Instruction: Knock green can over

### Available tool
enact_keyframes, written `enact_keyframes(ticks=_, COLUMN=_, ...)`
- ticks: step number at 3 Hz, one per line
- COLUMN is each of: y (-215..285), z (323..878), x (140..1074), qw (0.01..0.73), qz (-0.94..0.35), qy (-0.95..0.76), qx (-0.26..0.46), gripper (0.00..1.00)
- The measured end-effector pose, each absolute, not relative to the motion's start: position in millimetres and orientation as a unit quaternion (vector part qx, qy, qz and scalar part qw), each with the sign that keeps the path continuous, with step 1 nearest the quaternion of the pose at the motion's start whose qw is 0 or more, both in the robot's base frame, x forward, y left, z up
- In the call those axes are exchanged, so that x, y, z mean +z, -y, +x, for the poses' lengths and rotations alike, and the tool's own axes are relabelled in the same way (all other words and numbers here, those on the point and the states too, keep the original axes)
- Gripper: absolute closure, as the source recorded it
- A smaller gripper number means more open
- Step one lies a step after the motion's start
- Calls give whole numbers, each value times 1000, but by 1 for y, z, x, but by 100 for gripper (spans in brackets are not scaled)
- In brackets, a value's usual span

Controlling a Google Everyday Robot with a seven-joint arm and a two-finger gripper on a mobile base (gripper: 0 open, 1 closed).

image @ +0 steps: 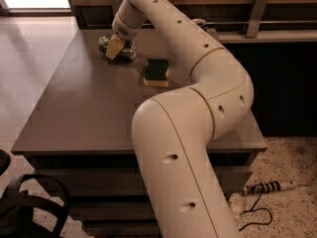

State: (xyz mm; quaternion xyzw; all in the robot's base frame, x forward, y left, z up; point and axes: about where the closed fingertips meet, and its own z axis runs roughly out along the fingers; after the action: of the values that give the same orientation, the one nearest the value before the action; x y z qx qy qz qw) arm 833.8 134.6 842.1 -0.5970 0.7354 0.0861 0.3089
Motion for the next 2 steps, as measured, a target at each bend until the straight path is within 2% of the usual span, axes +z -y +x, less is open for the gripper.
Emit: enact_keyframes(ticks=2, y=-149, z=829, x=833, qw=294, qz=-611, qy=-729, qx=97, gripper=100)
